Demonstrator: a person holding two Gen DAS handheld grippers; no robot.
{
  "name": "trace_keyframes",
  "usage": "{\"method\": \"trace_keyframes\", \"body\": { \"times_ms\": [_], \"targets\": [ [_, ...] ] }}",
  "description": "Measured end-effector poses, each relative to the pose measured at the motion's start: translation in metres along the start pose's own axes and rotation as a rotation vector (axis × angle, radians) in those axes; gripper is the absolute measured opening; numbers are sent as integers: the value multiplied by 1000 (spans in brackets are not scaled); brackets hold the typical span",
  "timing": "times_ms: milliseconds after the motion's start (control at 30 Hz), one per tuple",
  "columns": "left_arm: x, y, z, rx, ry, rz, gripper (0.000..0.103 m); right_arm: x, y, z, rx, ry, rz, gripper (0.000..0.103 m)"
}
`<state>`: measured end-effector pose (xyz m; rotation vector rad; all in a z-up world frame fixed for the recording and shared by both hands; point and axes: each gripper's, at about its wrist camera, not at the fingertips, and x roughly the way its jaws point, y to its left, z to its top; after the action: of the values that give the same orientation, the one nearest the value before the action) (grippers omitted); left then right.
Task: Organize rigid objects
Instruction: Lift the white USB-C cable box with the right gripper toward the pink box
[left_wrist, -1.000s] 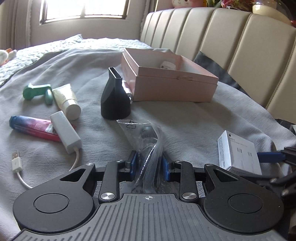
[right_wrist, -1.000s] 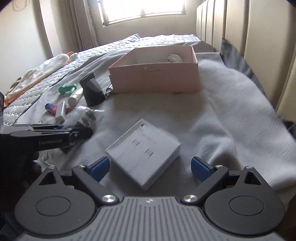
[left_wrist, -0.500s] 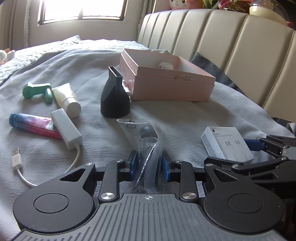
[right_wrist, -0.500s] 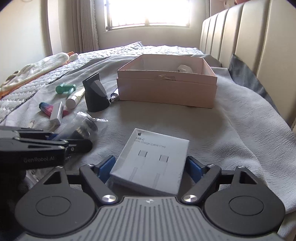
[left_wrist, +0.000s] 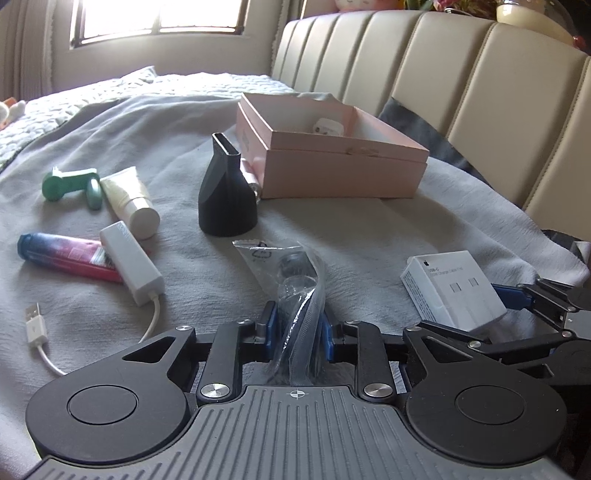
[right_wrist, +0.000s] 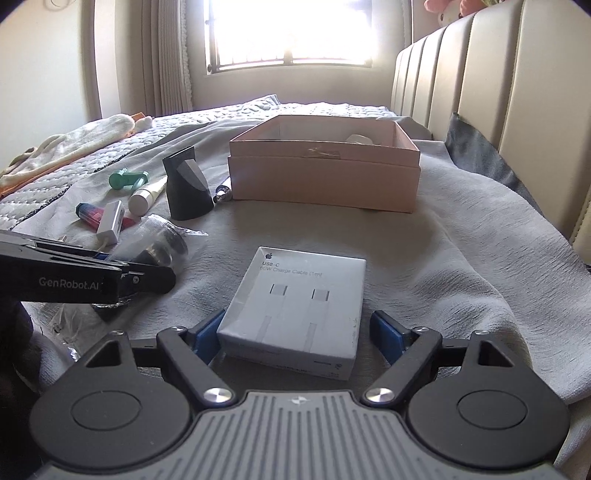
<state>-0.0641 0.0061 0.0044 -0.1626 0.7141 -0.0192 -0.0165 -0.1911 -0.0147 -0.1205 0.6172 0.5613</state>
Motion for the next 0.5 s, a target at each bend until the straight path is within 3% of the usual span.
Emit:
{"method": "trace_keyframes", "body": {
  "times_ms": [200, 400, 500],
  "targets": [
    [0, 0, 0, -4, 4, 3, 24, 1, -5, 7, 40, 8, 20, 83],
    [9, 5, 22, -60, 94, -20, 25, 9, -7, 18, 44, 10, -28, 83],
    [18, 4, 29, -36, 99, -3, 28, 14, -8, 19, 57, 22, -38, 75]
  ]
}}
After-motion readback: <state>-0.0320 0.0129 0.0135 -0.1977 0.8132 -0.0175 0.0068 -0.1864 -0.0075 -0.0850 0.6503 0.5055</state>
